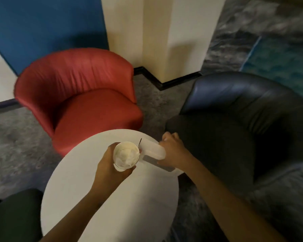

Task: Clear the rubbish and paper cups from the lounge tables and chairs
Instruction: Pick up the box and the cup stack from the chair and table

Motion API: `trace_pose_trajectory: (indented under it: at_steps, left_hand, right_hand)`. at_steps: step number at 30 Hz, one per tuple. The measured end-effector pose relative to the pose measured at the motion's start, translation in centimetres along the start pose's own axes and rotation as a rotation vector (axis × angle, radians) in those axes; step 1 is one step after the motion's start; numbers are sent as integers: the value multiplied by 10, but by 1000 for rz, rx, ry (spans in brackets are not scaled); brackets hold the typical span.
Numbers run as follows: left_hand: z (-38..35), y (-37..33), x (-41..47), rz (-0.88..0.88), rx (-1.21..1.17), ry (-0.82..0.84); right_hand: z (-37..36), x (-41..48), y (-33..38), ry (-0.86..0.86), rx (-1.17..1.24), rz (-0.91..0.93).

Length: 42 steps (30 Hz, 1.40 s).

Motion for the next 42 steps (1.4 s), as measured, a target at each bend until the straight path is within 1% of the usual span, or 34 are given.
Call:
trace_pose_trajectory:
  at_steps: [4, 7, 8, 9, 10, 11, 12, 13, 14, 16, 19, 23, 27, 30, 34, 37, 42]
  left_hand:
    - [-50, -38, 8, -89, -2, 191]
    - [-96, -52, 8, -120, -13, 333]
    - [-117, -57, 9, -104, -34, 406]
    - [-142, -62, 8, -56, 17, 489]
    - [-162, -69, 4, -10, 150, 564]
    - [-180, -76, -1, -48, 243, 595]
    - [-196, -86, -7, -168, 255, 594]
    - [-210, -101, -16, -308, 171, 594]
    - [-222, -115, -25, -406, 67, 627]
    - [-249, -143, -40, -481, -113, 760]
    - [-303, -193, -60, -530, -216, 917]
    - [-383, -256, -84, -622, -285, 1028]
    - [-468, -323, -97, -684, -298, 1124]
    - [-526, -377, -107, -731, -263, 1162]
    - [-594, -452, -130, -826, -256, 1193]
    - [-648, -503, -157, -897, -280, 1277]
    - [-756, -591, -211, -1027, -331, 1406]
  right_hand:
    - [0, -63, -68, -47, 5, -231]
    - [-9, -123, -107, -69, 45, -418]
    - [-12, -144, -117, -70, 57, -478]
    - [-16, -166, -127, -72, 71, -535]
    - [-18, -187, -136, -70, 77, -584]
    - [-20, -208, -145, -62, 72, -626]
    - [-21, -229, -153, -51, 71, -672]
    - [-22, -250, -164, -47, 85, -721]
    - [-23, -270, -175, -51, 111, -772]
    - [-23, -308, -199, -78, 161, -879]
    - [-24, -360, -238, -130, 187, -1014]
    - [-31, -413, -301, -165, 209, -1157]
    - [-27, -452, -384, -195, 226, -1240]
    - [-14, -485, -442, -221, 225, -1297]
    - [3, -540, -504, -283, 243, -1422]
    - [8, -587, -544, -323, 241, -1538]
    - [6, -660, -622, -289, 206, -1709]
Point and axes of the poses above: each hand's wrist, its own x-axis towards the middle knuckle, its own z-axis out of the back of the hand, y = z × x, the point moved 5 cm from there along x, towards the middle knuckle, and after that the axes turned 6 degrees about -x, right-handed, at the moved point
